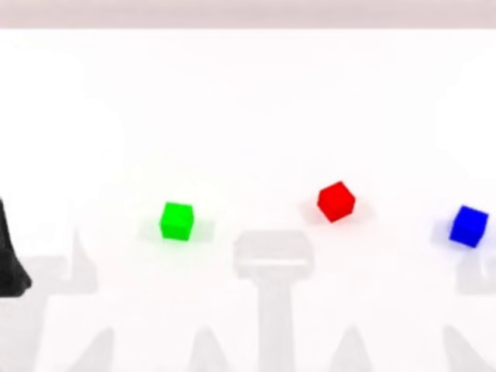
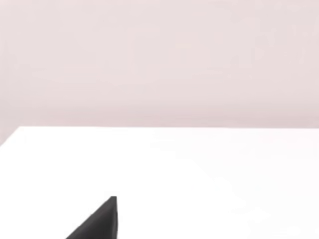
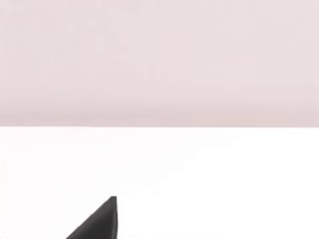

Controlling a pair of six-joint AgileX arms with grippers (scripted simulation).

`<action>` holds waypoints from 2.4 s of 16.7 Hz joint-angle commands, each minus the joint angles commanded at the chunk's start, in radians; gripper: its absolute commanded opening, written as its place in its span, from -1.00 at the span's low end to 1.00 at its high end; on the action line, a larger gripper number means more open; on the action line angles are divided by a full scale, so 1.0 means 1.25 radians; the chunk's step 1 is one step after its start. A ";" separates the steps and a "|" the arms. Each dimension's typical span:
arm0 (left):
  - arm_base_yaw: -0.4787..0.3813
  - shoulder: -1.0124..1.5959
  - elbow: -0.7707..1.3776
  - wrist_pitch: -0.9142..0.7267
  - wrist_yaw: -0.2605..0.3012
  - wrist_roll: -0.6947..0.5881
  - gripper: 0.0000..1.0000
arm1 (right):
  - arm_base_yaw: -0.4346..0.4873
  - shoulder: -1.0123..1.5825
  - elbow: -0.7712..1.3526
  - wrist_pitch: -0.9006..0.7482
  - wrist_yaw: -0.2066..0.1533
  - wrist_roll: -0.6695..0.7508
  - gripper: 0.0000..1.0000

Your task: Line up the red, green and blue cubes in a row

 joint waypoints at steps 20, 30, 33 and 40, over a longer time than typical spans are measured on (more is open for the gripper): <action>0.000 0.000 0.000 0.000 0.000 0.000 1.00 | 0.266 1.156 0.995 -0.665 -0.001 0.009 1.00; 0.000 0.000 0.000 0.000 0.000 0.000 1.00 | 0.400 1.775 1.529 -0.989 0.002 0.013 1.00; 0.000 0.000 0.000 0.000 0.000 0.000 1.00 | 0.409 1.814 1.565 -1.008 0.003 0.013 1.00; 0.000 0.000 0.000 0.000 0.000 0.000 1.00 | 0.407 1.821 1.537 -0.974 0.003 0.012 1.00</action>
